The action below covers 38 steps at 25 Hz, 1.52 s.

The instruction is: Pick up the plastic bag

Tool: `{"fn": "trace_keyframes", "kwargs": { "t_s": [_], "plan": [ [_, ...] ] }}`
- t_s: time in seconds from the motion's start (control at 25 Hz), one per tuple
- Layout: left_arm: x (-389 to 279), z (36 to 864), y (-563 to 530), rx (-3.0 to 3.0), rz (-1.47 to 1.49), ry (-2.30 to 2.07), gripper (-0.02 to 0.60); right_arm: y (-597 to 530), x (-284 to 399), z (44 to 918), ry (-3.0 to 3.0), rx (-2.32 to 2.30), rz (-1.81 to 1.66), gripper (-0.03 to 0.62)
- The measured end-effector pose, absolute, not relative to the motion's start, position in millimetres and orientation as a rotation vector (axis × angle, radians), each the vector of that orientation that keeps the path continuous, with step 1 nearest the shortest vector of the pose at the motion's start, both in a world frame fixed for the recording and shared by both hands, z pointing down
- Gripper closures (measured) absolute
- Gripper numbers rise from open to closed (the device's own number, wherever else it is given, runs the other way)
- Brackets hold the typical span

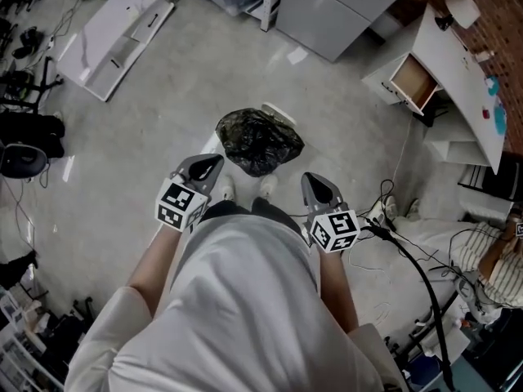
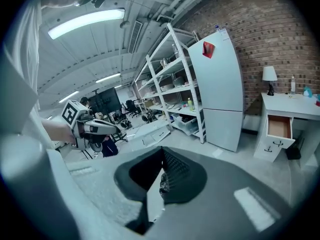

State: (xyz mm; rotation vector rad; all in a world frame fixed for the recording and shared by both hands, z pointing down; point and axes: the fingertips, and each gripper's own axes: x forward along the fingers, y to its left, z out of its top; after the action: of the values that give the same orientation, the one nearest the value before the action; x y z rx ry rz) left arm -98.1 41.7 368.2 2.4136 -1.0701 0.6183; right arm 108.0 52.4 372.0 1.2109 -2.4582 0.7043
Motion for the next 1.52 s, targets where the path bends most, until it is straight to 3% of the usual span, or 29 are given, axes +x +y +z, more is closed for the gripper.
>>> {"fn": "trace_keyframes", "kwargs": {
  "t_s": [0.4,0.72,1.52],
  "plan": [
    [-67,388,30,2.327,0.658,-1.144,0.578,35,131,405,-2.475,1.036,0.700,0.592],
    [-86,427,16,2.270,0.759,-1.109,0.578,28,133,450,-2.392,1.018,0.778,0.592],
    [-118,713,-55,2.203,0.944,-0.870,0.578,-32,111,702,-2.132,1.057,0.909,0.591]
  ]
}}
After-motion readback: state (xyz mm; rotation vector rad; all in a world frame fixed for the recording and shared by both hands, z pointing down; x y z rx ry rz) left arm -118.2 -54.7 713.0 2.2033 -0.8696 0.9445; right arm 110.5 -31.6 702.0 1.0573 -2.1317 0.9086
